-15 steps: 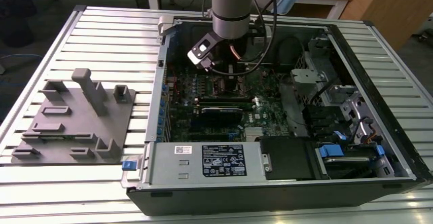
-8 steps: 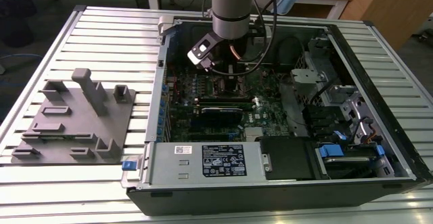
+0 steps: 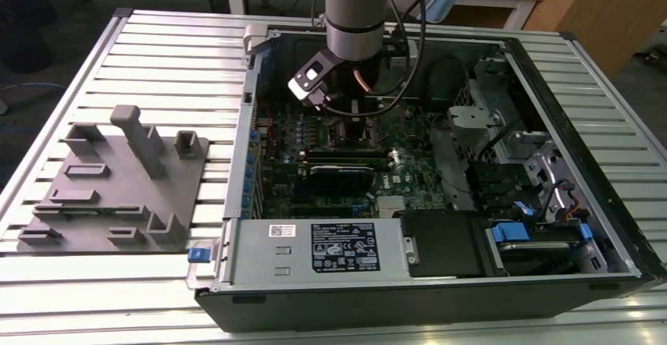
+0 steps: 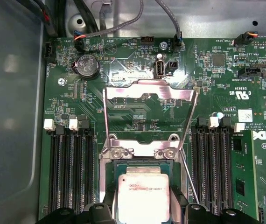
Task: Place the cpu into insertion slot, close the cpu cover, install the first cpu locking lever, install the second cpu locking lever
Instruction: 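Place the cpu into insertion slot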
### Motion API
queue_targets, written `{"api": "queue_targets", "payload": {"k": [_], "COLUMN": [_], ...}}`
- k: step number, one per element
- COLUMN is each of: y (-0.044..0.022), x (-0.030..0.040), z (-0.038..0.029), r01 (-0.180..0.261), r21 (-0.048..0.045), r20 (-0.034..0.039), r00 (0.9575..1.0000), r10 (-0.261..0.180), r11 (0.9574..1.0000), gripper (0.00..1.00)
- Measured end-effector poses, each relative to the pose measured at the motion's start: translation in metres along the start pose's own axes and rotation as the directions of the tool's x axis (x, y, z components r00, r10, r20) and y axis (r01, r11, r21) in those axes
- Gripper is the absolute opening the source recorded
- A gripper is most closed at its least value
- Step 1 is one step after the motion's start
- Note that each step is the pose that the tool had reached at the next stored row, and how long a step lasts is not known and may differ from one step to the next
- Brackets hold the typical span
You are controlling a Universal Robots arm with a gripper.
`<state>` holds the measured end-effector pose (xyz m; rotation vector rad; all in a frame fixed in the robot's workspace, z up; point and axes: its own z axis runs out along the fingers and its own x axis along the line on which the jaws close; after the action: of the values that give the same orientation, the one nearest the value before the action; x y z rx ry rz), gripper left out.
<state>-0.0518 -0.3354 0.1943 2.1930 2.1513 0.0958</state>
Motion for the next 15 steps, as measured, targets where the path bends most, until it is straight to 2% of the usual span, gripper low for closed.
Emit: {"api": "queue_targets", "payload": {"k": [15], "y": [-0.0002], "x": [0.0000], "z": [0.0017], "r01": [0.007], "r21": [0.0000], "r20": [-0.0007], "r00": [1.0000], "r10": [-0.007], "r11": [1.0000], "gripper": [0.54]}}
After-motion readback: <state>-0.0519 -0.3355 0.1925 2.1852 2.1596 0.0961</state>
